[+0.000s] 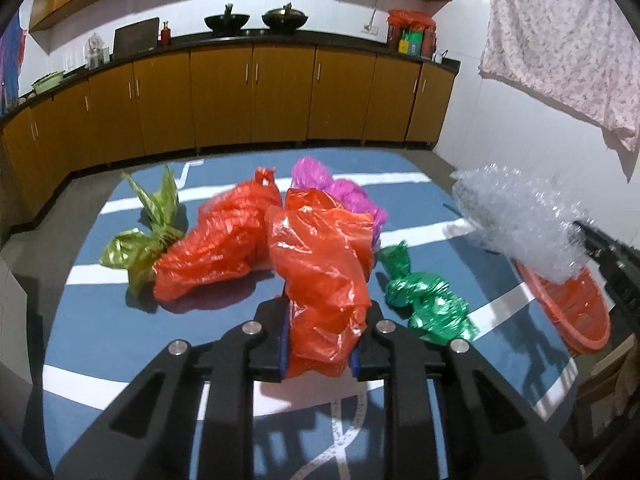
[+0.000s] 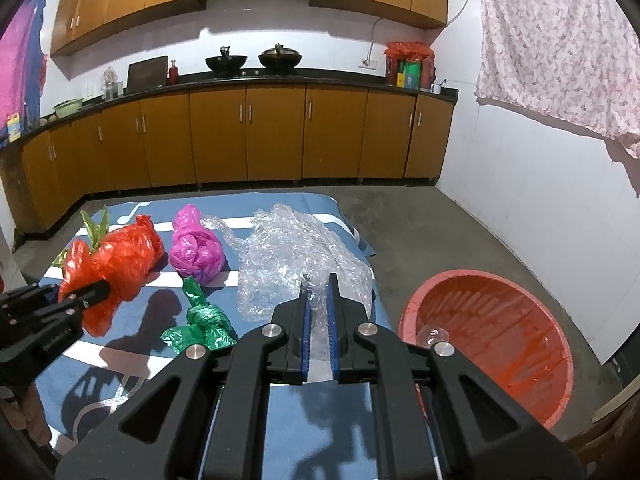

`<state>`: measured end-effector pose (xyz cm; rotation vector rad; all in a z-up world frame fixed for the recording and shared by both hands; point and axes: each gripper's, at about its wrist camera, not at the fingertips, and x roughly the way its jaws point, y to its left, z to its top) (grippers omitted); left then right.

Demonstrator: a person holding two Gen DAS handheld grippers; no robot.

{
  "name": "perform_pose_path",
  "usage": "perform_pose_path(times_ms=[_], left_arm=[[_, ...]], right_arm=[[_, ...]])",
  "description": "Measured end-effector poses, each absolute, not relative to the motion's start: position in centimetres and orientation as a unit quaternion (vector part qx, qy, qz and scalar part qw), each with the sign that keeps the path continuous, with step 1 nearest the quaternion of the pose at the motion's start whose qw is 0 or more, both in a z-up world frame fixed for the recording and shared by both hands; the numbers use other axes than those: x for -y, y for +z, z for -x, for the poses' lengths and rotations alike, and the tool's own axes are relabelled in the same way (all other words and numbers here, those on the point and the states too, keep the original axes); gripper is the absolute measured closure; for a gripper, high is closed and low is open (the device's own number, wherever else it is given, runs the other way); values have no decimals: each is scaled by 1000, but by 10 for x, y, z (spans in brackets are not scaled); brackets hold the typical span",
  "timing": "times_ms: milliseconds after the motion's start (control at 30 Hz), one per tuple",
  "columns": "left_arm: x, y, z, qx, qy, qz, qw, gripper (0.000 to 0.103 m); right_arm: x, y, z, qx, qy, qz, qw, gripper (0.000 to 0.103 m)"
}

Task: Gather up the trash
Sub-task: 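Carry the bubble wrap and red bag over the orange basket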

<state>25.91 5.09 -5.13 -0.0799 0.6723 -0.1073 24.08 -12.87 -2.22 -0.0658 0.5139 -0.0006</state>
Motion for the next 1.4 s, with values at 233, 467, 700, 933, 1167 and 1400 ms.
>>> perform_pose_path(times_ms=[233,467,700,933,1167,1400], left_arm=[[-34,-25,-249,-306,-78,36,948,81],[-5,-9,-245,-295,-108,28,949,81],[29,3,-245,-288,-143,17,947,81],[67,6,-246,-287,-178,5,941,81],[107,-1,-250,-293,-215,-6,932,81],[148,-9,-257,-299,-250,-19,921,81]], right_arm=[[140,-14,-228,-241,-11,34,970,95],[166,-11,-220,-235,-33,20,971,95],[198,-15,-212,-233,-60,-1,971,95],[233,-20,-207,-234,-94,-20,967,95],[267,-22,-204,-232,-125,-35,964,95],[295,-30,-202,-236,-148,-51,959,95]])
